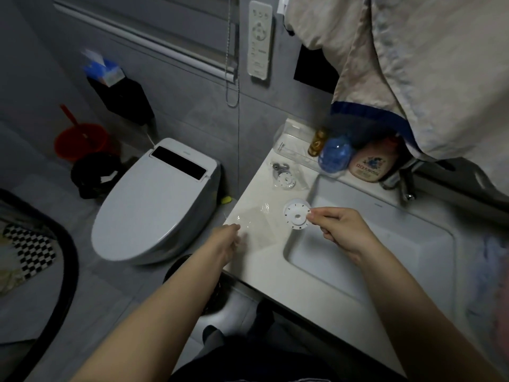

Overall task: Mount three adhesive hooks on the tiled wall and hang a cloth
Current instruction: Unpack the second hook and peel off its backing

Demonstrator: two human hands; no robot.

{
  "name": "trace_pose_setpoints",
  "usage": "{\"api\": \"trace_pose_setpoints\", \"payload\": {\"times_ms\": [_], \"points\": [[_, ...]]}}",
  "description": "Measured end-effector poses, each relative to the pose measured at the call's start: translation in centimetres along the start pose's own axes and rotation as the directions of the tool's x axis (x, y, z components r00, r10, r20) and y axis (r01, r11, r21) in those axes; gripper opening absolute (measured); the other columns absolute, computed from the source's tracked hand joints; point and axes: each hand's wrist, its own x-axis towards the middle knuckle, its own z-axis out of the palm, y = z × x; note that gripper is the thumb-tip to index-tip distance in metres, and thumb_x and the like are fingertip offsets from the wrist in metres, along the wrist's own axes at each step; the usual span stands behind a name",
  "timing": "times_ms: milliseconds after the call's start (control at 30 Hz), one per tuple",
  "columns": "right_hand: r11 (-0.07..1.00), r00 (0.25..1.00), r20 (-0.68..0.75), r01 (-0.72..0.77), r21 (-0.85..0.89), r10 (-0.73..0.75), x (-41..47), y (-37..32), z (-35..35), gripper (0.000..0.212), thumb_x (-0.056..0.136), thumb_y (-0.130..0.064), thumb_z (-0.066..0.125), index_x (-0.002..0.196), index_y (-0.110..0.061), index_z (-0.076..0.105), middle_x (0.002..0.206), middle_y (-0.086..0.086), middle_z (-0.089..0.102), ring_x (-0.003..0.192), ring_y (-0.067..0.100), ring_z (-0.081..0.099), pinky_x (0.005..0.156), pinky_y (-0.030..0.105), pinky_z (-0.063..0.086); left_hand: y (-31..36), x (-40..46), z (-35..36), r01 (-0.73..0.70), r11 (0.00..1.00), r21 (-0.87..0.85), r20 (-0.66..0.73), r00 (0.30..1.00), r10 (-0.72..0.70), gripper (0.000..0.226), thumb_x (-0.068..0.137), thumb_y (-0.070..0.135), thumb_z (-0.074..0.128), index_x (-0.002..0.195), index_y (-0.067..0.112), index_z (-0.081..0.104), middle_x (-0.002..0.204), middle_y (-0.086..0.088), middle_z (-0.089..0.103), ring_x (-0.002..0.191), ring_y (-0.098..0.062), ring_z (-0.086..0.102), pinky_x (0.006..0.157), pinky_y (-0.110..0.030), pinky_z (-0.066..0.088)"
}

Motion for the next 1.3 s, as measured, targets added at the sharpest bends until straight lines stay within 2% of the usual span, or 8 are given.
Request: {"api": "trace_pose_setpoints", "payload": {"times_ms": [200, 333, 500, 667, 800, 1000, 1167, 1300], "points": [[0.999, 0.996, 0.076, 0.042, 0.015, -0.043, 1.3, -1.9, 2.2, 0.011, 0.082, -0.011, 0.076, 0.093, -0.011, 0.076, 0.056, -0.012, 0.06, 0.042, 0.0, 0.04, 0.043, 0.009, 0.034, 1.7, -1.9, -1.4, -0.081, 0.981, 0.177, -0.038, 0.995, 0.09, 0.024, 0.091, 0.016, 0.063, 0.11, 0.002, 0.061, 0.085, -0.012, 0.057, 0.074, -0.024, 0.054, 0.07, -0.029, 0.042], [0.998, 0.985, 0.159, 0.061, 0.018, -0.063, 1.8, -3.5, 4.1, 0.006, 0.079, -0.014, 0.079, 0.084, -0.013, 0.078, 0.073, 0.007, 0.056, 0.054, 0.008, 0.036, 0.046, 0.014, 0.033, 3.9, -4.3, -1.2, -0.141, 0.987, -0.074, 0.053, 0.988, 0.145, 0.014, 0.096, 0.022, 0.058, 0.108, 0.017, 0.064, 0.096, 0.001, 0.057, 0.08, -0.012, 0.052, 0.072, -0.026, 0.045], [0.994, 0.951, 0.292, 0.093, 0.055, -0.105, 1.2, -5.8, 6.4, 0.011, 0.082, -0.008, 0.075, 0.093, -0.008, 0.075, 0.081, 0.013, 0.049, 0.058, 0.011, 0.029, 0.044, 0.015, 0.027, 6.7, -8.3, -1.3, -0.088, 0.964, -0.252, 0.334, 0.927, 0.172, 0.026, 0.101, 0.031, 0.051, 0.109, 0.011, 0.067, 0.11, -0.008, 0.068, 0.101, -0.022, 0.065, 0.096, -0.035, 0.054], [0.989, 0.921, 0.36, 0.137, 0.061, -0.15, -0.5, -7.9, 7.9, 0.008, 0.083, -0.007, 0.074, 0.09, -0.008, 0.076, 0.072, 0.009, 0.044, 0.056, 0.011, 0.028, 0.045, 0.014, 0.027, 8.3, -11.7, -2.2, -0.119, 0.935, -0.333, 0.413, 0.874, 0.258, 0.024, 0.1, 0.023, 0.054, 0.107, 0.01, 0.073, 0.105, -0.01, 0.074, 0.089, -0.019, 0.073, 0.087, -0.031, 0.058], [0.979, 0.9, 0.384, 0.194, 0.065, -0.204, -2.2, -9.4, 8.4, 0.008, 0.083, -0.007, 0.074, 0.09, -0.009, 0.076, 0.061, 0.001, 0.049, 0.052, 0.009, 0.032, 0.047, 0.015, 0.029, 8.5, -13.5, -3.1, -0.259, 0.895, -0.362, 0.366, 0.844, 0.392, 0.031, 0.101, 0.019, 0.049, 0.093, 0.015, 0.079, 0.103, -0.009, 0.074, 0.091, -0.02, 0.072, 0.089, -0.031, 0.057], [0.967, 0.886, 0.387, 0.228, 0.111, -0.254, -4.2, -11.1, 8.6, 0.007, 0.082, -0.006, 0.073, 0.084, -0.011, 0.077, 0.067, 0.006, 0.057, 0.052, 0.01, 0.032, 0.049, 0.019, 0.027, 8.0, -13.9, -3.7, -0.457, 0.787, -0.414, 0.112, 0.833, 0.542, 0.027, 0.103, 0.02, 0.047, 0.119, 0.016, 0.069, 0.12, -0.011, 0.07, 0.118, -0.027, 0.064, 0.104, -0.042, 0.05], [0.961, 0.865, 0.419, 0.23, 0.154, -0.274, -4.8, -11.6, 9.9, 0.02, 0.066, -0.021, 0.077, 0.083, -0.011, 0.078, 0.08, 0.016, 0.047, 0.057, 0.014, 0.027, 0.048, 0.018, 0.026, 8.0, -15.2, -3.8, -0.457, 0.787, -0.415, 0.159, 0.815, 0.557, 0.029, 0.1, 0.014, 0.052, 0.126, 0.01, 0.065, 0.117, -0.011, 0.072, 0.108, -0.024, 0.069, 0.102, -0.044, 0.051], [0.966, 0.885, 0.392, 0.201, 0.163, -0.25, -4.8, -11.4, 10.5, 0.011, 0.076, -0.013, 0.076, 0.086, -0.009, 0.076, 0.083, 0.017, 0.044, 0.057, 0.013, 0.027, 0.046, 0.017, 0.025, 8.1, -15.8, -4.2, -0.382, 0.783, -0.491, 0.215, 0.818, 0.533, 0.032, 0.098, 0.012, 0.053, 0.128, 0.005, 0.063, 0.119, -0.015, 0.071, 0.111, -0.028, 0.067, 0.101, -0.041, 0.052]]}}
